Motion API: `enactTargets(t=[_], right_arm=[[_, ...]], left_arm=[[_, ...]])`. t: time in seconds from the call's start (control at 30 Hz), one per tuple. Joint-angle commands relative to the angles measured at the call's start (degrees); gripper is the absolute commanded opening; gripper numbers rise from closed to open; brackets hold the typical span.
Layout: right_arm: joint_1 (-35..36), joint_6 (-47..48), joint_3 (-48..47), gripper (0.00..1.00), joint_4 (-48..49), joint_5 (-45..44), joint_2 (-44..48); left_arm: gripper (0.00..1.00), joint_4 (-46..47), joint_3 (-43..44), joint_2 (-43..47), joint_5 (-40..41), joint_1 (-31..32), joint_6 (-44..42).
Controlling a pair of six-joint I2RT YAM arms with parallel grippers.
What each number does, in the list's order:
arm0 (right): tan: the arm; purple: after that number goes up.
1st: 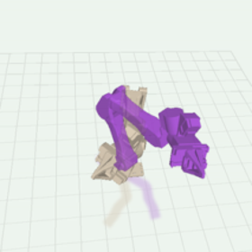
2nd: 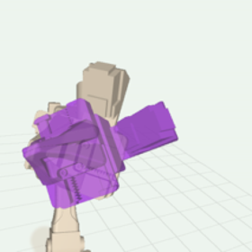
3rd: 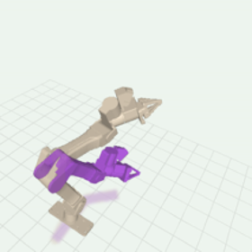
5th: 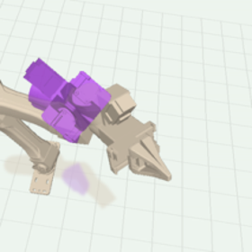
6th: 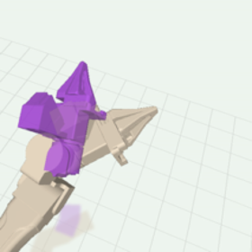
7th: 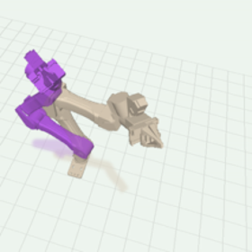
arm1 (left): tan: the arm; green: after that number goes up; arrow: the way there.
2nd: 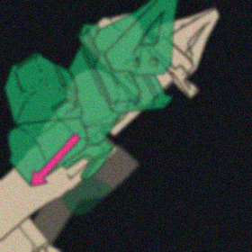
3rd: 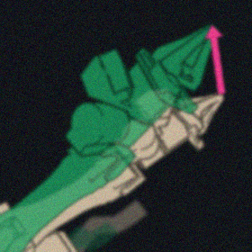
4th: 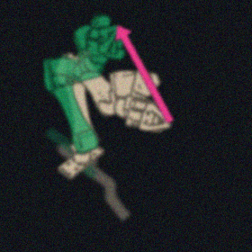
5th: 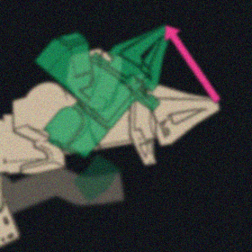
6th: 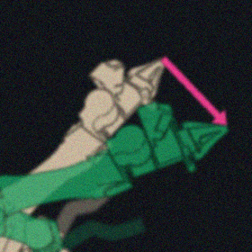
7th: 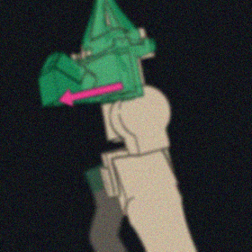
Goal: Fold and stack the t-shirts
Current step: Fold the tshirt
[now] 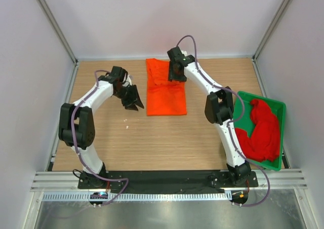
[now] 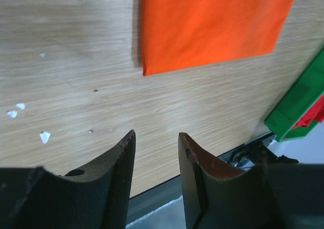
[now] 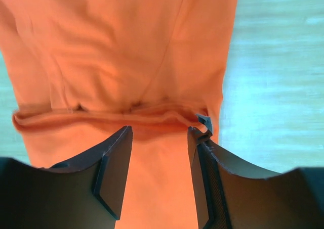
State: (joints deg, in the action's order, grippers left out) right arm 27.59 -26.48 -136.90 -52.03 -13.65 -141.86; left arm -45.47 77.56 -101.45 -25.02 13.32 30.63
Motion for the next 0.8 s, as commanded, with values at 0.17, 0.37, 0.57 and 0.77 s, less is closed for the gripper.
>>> enactTargets(t=[0.17,0.37,0.57,0.77], right_arm=[[0.27,3.54,16.56,0.5,0.44,10.03,15.99],[-0.17,3.01,29.22,0.3,4.21,18.65,20.39],[-0.26,3.71,35.38,0.27,5.71,20.06,21.28],[-0.7,4.95,40.04,0.28,6.59,20.94,21.1]], left_arm=[[0.33,10.14,3.47,-5.77,-10.48,2.76,6.01],[0.28,12.07,7.86,-12.71,-11.02,3.46,7.78],[0.27,10.94,10.6,-16.85,-8.92,4.17,7.95],[0.27,8.3,7.26,-18.34,-5.31,5.22,7.6]])
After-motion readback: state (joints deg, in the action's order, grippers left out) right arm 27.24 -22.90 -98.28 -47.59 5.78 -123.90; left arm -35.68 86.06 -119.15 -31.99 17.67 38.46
